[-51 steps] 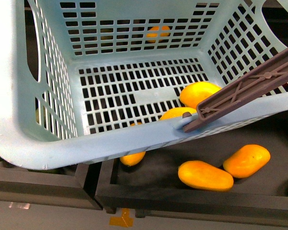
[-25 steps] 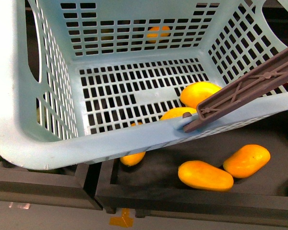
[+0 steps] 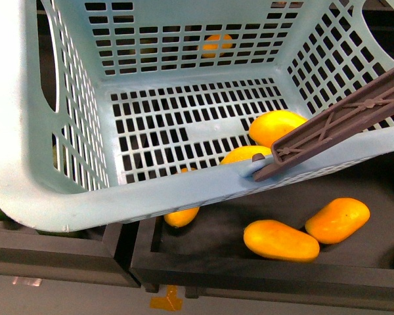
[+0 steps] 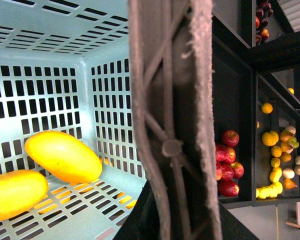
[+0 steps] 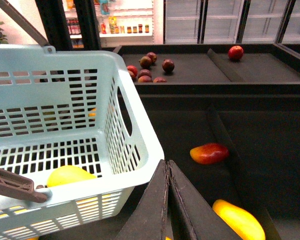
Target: Pick lemon and mango into basket
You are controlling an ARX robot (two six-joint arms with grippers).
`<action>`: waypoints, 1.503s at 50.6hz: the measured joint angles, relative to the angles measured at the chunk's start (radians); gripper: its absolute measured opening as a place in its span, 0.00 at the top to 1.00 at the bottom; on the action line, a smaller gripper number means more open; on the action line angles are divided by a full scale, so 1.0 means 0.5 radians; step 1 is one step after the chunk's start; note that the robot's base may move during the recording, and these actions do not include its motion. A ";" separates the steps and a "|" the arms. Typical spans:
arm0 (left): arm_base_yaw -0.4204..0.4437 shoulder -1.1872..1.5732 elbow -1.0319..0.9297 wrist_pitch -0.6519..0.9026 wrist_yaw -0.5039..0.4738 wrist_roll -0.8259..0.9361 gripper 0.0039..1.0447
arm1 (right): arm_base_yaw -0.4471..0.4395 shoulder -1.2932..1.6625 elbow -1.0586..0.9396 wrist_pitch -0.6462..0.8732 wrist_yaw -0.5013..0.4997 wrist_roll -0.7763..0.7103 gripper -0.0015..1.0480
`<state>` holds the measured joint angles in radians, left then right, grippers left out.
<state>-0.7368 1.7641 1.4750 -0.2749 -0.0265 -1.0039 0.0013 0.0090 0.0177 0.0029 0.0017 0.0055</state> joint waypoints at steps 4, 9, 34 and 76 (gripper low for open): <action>0.000 0.002 0.000 0.000 0.002 -0.002 0.96 | 0.000 -0.003 0.000 -0.002 0.001 -0.002 0.89; 0.000 0.002 0.000 0.000 0.000 -0.005 0.96 | 0.000 -0.005 0.000 -0.002 0.001 -0.002 0.74; 0.000 0.002 0.000 0.000 0.001 -0.002 0.96 | 0.000 -0.005 0.000 -0.003 0.001 -0.002 0.09; 0.000 0.005 0.000 0.000 0.001 0.007 0.96 | 0.001 -0.011 0.000 -0.009 0.002 -0.004 0.08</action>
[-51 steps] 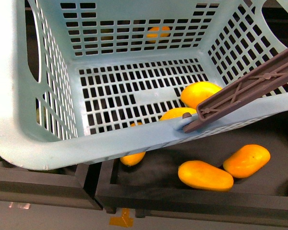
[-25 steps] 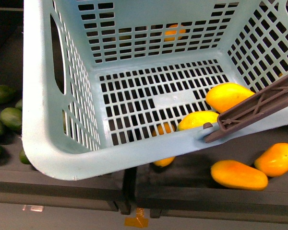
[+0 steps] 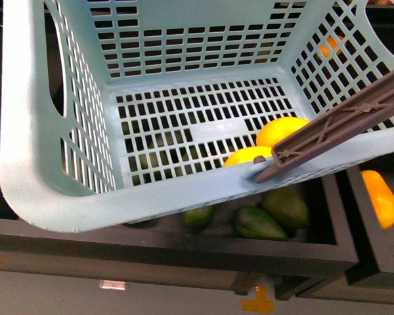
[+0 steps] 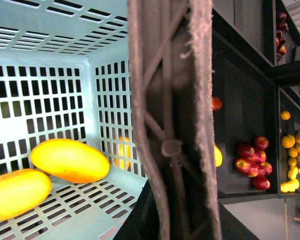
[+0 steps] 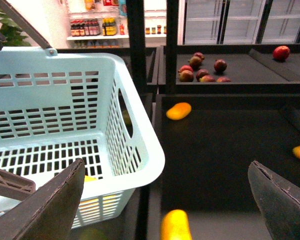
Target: Pick lemon and mango into basket
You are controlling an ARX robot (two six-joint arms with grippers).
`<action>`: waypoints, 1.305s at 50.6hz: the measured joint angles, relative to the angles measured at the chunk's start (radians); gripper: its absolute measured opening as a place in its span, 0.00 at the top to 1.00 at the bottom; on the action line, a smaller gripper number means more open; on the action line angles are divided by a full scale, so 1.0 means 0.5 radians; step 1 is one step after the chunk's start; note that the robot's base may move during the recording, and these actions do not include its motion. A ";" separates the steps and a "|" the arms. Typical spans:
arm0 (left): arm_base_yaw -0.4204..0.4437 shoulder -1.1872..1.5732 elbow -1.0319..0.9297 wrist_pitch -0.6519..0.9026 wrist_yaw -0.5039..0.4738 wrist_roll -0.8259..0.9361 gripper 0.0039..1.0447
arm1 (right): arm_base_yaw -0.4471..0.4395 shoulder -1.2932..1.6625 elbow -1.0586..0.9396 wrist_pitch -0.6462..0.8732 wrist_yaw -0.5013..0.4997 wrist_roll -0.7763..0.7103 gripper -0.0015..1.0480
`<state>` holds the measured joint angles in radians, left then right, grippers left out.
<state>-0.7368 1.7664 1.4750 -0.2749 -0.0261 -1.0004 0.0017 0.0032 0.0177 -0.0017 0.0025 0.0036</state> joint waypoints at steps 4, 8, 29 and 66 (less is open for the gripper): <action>-0.001 0.000 0.000 0.001 0.005 0.000 0.96 | -0.001 0.000 0.000 0.000 0.000 -0.002 0.08; -0.002 0.000 0.000 0.000 0.010 -0.006 0.96 | -0.001 -0.001 0.000 0.002 -0.008 -0.001 0.08; -0.002 0.003 0.000 0.000 -0.002 0.002 0.96 | -0.001 0.000 0.000 0.001 -0.004 -0.001 0.08; -0.006 -0.001 0.000 0.000 0.016 -0.010 0.96 | -0.004 -0.001 -0.001 0.001 -0.007 -0.002 0.08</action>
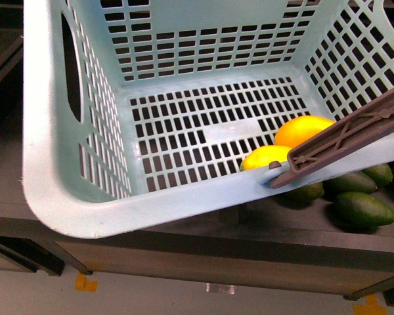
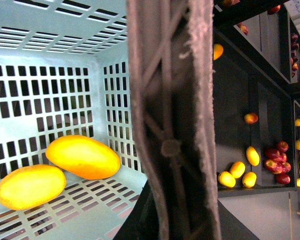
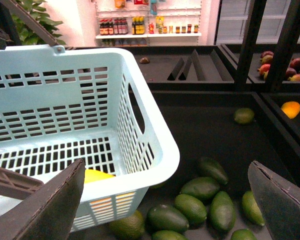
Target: Pick lemon and mango into basket
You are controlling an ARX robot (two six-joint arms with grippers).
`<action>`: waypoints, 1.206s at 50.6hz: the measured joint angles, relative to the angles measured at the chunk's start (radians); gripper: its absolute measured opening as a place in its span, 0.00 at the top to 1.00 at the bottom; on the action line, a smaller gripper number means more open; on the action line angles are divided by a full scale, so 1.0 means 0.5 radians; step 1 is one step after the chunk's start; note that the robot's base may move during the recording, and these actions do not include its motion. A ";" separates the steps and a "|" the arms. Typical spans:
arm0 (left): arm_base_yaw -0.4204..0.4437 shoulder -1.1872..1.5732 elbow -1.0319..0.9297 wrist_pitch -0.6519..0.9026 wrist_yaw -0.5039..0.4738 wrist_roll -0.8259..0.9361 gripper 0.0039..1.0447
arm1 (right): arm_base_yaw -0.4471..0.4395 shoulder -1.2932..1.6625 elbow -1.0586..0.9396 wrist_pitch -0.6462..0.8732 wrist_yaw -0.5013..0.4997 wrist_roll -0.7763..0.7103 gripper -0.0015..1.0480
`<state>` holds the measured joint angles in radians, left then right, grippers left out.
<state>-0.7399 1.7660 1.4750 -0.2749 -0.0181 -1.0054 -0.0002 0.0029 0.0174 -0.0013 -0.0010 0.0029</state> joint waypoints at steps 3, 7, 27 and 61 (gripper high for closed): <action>-0.002 0.000 0.000 0.000 -0.001 -0.005 0.96 | 0.000 0.000 0.001 0.000 0.000 0.000 0.08; -0.001 0.000 0.000 0.000 -0.011 -0.004 0.96 | 0.000 0.000 0.000 0.000 0.000 0.000 0.08; 0.315 0.413 0.410 0.024 -1.044 -1.163 0.96 | 0.000 -0.001 0.000 0.000 0.001 0.000 0.08; 0.791 1.872 2.316 -0.486 -0.722 -1.282 0.96 | 0.000 0.000 0.000 0.000 0.001 0.000 0.08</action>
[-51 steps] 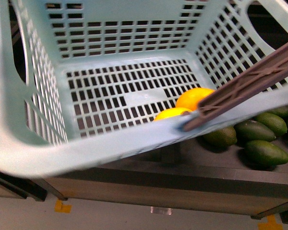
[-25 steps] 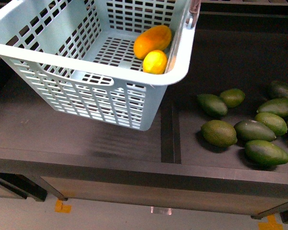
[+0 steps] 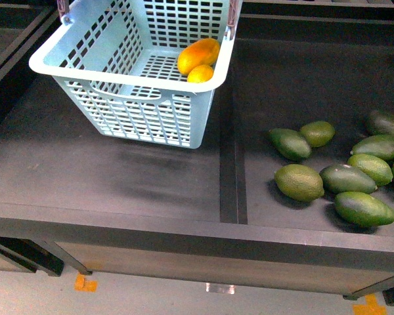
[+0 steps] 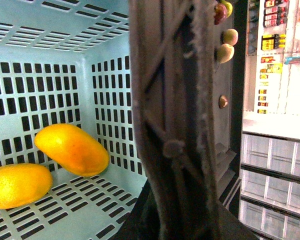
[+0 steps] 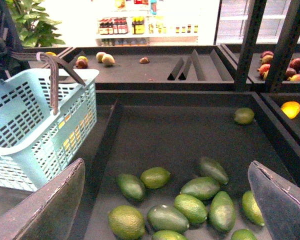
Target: Pick lemon and mango into basket
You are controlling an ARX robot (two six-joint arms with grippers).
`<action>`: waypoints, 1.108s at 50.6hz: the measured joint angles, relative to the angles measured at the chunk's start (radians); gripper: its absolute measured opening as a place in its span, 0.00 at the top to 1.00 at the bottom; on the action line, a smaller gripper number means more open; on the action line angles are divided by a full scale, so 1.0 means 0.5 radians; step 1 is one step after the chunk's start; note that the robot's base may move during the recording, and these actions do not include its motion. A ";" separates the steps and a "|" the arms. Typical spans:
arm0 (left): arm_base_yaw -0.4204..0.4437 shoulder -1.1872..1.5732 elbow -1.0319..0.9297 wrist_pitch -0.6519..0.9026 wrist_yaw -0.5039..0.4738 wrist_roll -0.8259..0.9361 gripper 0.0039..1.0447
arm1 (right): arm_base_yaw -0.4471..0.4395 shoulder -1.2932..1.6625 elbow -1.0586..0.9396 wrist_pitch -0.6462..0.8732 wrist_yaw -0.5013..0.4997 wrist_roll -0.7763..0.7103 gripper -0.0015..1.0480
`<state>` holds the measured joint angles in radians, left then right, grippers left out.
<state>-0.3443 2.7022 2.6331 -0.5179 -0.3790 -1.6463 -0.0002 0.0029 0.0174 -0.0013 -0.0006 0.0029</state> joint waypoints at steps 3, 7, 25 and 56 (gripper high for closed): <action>0.021 0.117 0.175 -0.084 0.025 0.008 0.96 | 0.000 0.000 0.001 0.000 0.000 0.001 0.08; 0.053 0.214 0.269 -0.075 0.060 0.031 0.96 | 0.000 0.000 0.000 0.000 0.000 0.000 0.08; 0.106 -0.263 -0.845 0.551 0.223 0.181 0.66 | 0.000 0.000 0.000 0.000 0.000 0.001 0.08; 0.172 -1.369 -2.388 1.189 0.185 0.655 0.18 | 0.000 0.000 0.000 0.000 0.001 0.001 0.08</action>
<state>-0.2581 2.0174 1.4391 0.0769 -0.2863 -1.3190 -0.0002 0.0029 0.0174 -0.0013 -0.0002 0.0032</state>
